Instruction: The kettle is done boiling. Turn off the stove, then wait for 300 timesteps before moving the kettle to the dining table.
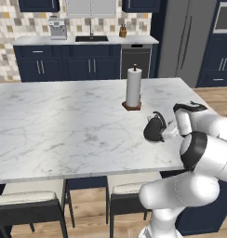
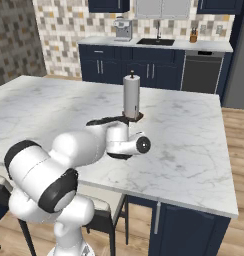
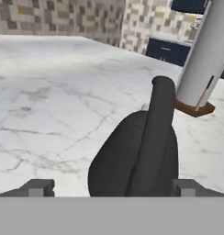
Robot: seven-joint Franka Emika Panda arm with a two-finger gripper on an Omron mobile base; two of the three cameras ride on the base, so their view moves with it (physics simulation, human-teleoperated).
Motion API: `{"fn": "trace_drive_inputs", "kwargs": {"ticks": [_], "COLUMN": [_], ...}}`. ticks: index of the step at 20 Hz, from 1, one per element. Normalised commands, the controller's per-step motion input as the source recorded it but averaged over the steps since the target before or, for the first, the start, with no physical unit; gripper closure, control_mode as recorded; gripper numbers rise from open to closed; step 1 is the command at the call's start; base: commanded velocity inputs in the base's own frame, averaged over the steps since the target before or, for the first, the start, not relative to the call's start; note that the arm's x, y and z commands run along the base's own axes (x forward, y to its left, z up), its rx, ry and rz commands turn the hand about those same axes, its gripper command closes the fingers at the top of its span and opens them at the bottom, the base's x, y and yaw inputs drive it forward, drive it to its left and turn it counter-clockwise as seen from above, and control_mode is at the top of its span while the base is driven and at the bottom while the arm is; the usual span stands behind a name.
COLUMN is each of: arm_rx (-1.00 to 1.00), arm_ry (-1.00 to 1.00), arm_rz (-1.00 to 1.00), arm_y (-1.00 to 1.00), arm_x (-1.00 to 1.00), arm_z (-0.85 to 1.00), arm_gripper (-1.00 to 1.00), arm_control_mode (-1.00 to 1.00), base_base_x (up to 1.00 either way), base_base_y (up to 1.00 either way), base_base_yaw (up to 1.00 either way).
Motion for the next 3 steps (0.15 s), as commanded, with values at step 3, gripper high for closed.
{"fn": "trace_drive_inputs", "kwargs": {"ticks": [3], "arm_rx": [-0.06], "arm_ry": [-0.03], "arm_rz": [-0.02], "arm_y": [0.0], "arm_x": [-0.14], "arm_z": [0.19], "arm_gripper": [-1.0], "arm_control_mode": [-1.0], "base_base_x": [0.0], "base_base_y": [0.0], "base_base_yaw": [0.0]}}
